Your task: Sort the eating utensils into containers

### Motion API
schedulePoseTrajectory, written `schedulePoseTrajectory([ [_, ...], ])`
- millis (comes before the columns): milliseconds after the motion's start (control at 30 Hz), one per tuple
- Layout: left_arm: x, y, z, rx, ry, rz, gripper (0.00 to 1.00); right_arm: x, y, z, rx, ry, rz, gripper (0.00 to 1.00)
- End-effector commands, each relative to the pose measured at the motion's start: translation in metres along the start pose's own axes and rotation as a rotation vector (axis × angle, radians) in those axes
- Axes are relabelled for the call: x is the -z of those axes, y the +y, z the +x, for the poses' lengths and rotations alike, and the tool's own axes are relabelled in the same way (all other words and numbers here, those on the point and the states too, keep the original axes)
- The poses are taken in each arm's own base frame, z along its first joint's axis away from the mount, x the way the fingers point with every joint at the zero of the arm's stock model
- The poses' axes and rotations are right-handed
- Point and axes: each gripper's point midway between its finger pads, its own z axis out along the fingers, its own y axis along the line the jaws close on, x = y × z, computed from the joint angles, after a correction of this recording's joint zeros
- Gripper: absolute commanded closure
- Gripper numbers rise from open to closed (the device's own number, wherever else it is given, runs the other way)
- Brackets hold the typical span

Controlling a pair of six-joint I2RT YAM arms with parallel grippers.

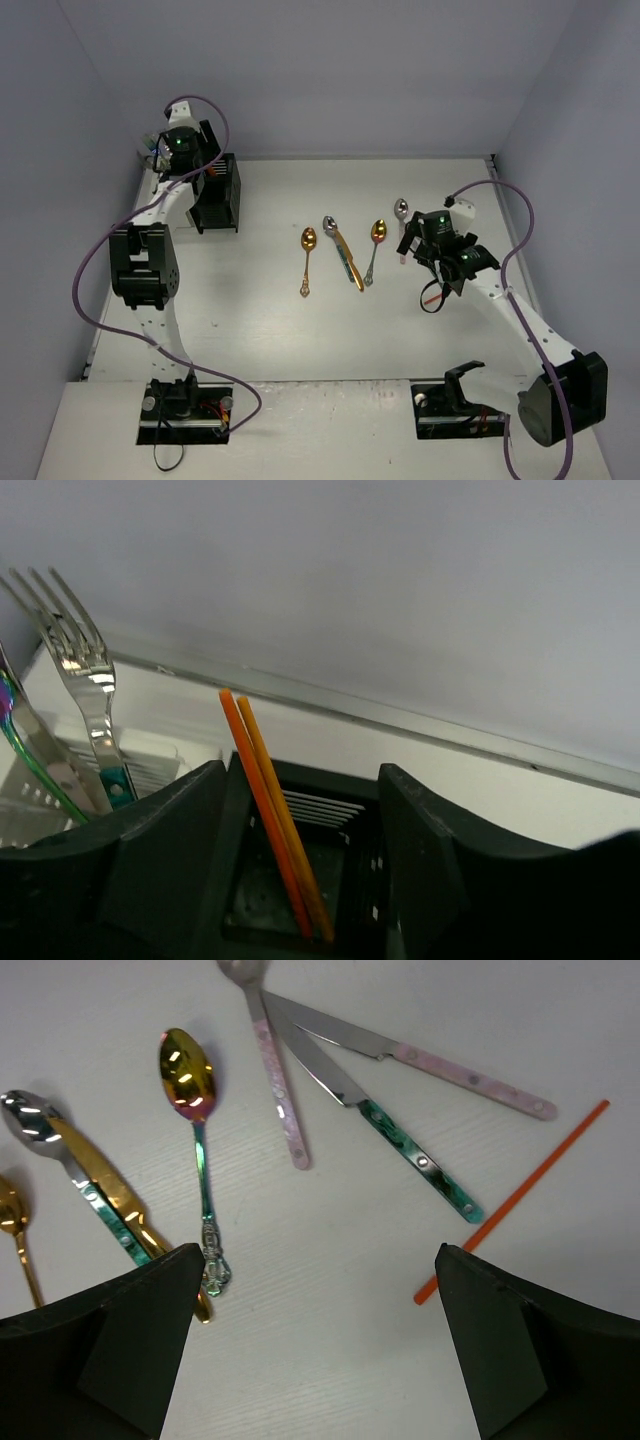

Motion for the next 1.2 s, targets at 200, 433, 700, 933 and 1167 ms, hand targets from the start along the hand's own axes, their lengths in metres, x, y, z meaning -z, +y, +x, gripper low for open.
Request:
schedulePoseTrajectory([
  [200, 0.111, -0.054, -0.088, 0.077, -0.099, 0.212, 0.29, -0.027, -0.056, 0.056, -0.182, 0.213, 0.234, 0.06],
  [433, 0.179, -0.097, -0.041, -0.046, 0.097, 0.297, 0.29, -0.039, -0.081, 0.093, -0.277, 0.323, 0.34, 0.25],
  [700, 0.242, -0.159, 0.015, -0.119, 0.269, 0.474, 0.29, -0.048, -0.102, 0.115, -0.293, 0.357, 0.449, 0.4],
  [933, 0.258, -0.164, 0.04, -0.108, 0.34, 0.505, 0.29, -0.058, -0.111, 0.123, -0.307, 0.362, 0.48, 0.5],
  [1167, 0.259, -0.171, 0.036, -0.111, 0.336, 0.527, 0.29, -0.061, -0.116, 0.134, -0.324, 0.388, 0.505, 0.66],
])
